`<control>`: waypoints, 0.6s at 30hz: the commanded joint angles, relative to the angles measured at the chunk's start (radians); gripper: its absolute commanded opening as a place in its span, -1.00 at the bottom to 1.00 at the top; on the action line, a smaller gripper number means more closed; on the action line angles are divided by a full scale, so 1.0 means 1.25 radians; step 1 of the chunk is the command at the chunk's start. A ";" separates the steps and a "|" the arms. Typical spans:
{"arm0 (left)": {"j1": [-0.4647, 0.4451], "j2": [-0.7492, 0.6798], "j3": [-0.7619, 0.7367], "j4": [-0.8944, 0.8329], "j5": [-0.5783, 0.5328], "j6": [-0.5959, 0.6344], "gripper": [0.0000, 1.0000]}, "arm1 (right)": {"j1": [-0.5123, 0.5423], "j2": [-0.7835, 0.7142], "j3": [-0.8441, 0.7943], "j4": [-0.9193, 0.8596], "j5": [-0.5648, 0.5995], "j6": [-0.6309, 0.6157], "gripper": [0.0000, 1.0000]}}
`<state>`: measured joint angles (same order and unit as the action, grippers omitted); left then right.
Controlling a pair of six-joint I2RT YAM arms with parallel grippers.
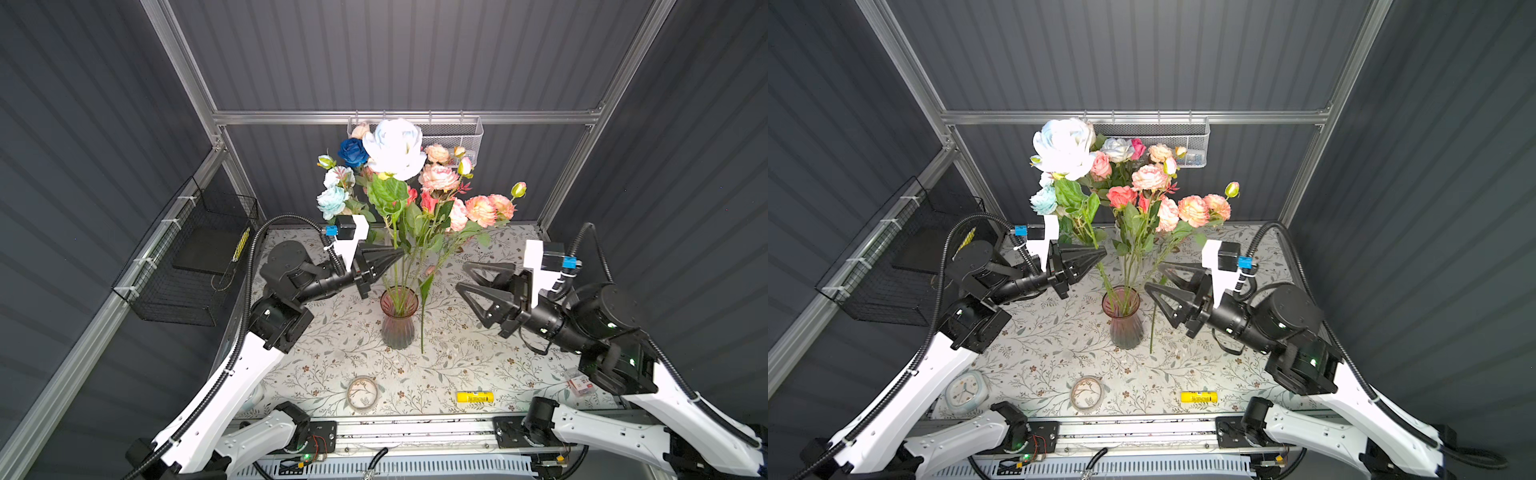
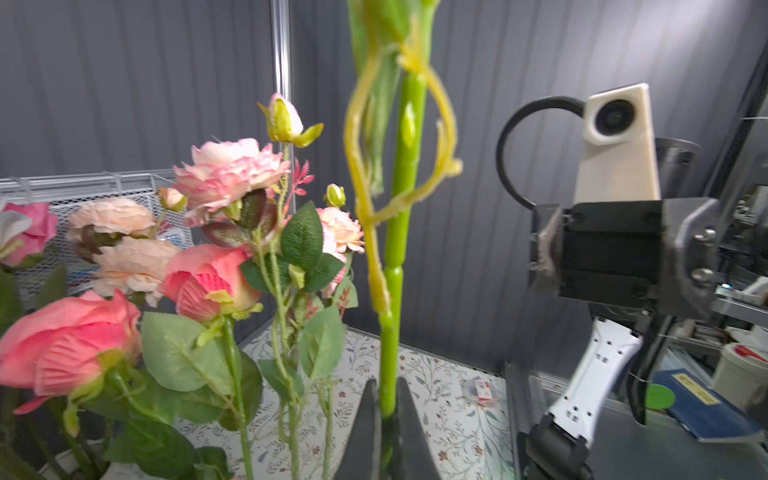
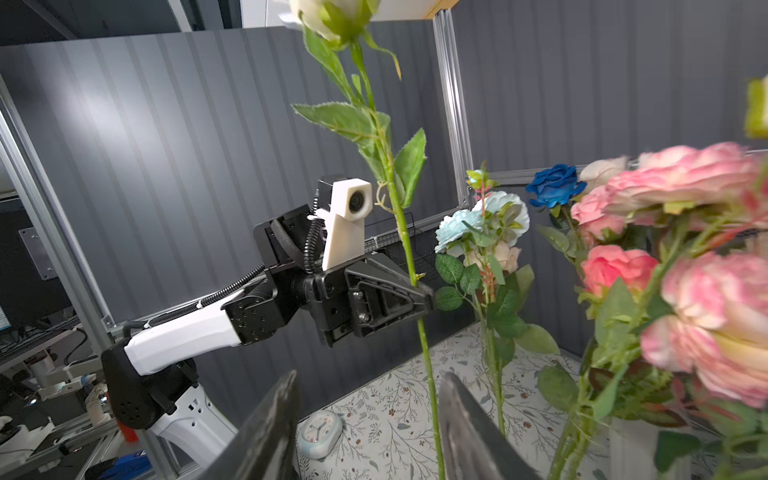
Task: Arrange the flowers into the vase
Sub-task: 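Hold the white rose stem in the vase with left gripper while right gripper withdraws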
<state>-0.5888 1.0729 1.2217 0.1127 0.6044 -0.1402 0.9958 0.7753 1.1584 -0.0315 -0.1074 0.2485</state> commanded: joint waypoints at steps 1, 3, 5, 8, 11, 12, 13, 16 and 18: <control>-0.001 0.052 0.027 0.091 -0.058 0.038 -1.00 | 0.000 -0.025 -0.025 -0.022 0.044 -0.014 0.11; -0.001 0.076 0.016 0.102 -0.060 0.040 -1.00 | 0.001 -0.045 -0.035 -0.028 0.050 -0.016 0.11; -0.001 0.084 -0.018 0.116 -0.073 0.042 -1.00 | 0.001 -0.062 -0.043 -0.037 0.054 -0.016 0.11; -0.001 0.071 -0.086 0.143 -0.102 0.045 -1.00 | 0.001 -0.080 -0.055 -0.041 0.056 -0.015 0.12; -0.001 0.058 -0.139 0.155 -0.128 0.034 -1.00 | 0.001 -0.081 -0.058 -0.048 0.057 -0.012 0.13; -0.001 0.054 -0.154 0.159 -0.135 0.029 -1.00 | 0.001 -0.079 -0.059 -0.050 0.056 -0.011 0.15; -0.001 0.049 -0.165 0.159 -0.143 0.022 -0.95 | 0.001 -0.077 -0.058 -0.054 0.056 -0.008 0.19; -0.001 0.021 -0.188 0.170 -0.180 0.000 0.16 | 0.000 -0.069 -0.056 -0.064 0.054 -0.002 0.35; -0.001 -0.005 -0.196 0.179 -0.207 -0.010 0.48 | 0.000 -0.065 -0.057 -0.070 0.051 0.004 0.38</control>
<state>-0.5884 1.1324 0.9821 0.2703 0.4095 -0.1253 0.9958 0.6903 1.0916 -0.1020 -0.0483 0.2462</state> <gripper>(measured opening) 0.673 0.688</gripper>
